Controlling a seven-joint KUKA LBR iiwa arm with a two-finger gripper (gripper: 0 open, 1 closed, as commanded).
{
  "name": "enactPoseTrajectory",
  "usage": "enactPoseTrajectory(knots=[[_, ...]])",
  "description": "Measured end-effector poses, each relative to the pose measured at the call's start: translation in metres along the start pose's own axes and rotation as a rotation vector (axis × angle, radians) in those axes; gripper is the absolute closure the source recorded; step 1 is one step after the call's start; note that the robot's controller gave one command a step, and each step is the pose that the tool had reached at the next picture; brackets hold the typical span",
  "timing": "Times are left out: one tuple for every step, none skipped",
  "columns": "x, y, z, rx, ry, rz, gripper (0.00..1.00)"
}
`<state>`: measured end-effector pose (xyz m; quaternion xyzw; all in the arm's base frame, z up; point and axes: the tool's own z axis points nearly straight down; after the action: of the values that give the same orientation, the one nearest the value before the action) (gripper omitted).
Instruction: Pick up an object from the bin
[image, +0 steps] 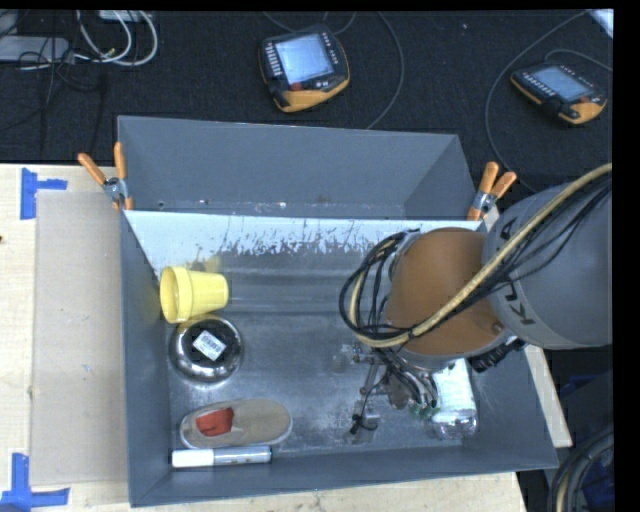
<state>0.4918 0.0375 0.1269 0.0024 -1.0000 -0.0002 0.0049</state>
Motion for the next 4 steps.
enactPoseTrajectory(knots=[[0.006, 0.069, -0.044, -0.003, 0.0, 0.11, 0.0], [0.019, 0.032, -0.11, -0.003, -0.005, 0.151, 0.0], [0.006, 0.098, -0.047, -0.004, 0.002, 0.223, 0.0], [-0.003, 0.154, -0.131, -0.007, -0.002, 0.045, 0.0]])
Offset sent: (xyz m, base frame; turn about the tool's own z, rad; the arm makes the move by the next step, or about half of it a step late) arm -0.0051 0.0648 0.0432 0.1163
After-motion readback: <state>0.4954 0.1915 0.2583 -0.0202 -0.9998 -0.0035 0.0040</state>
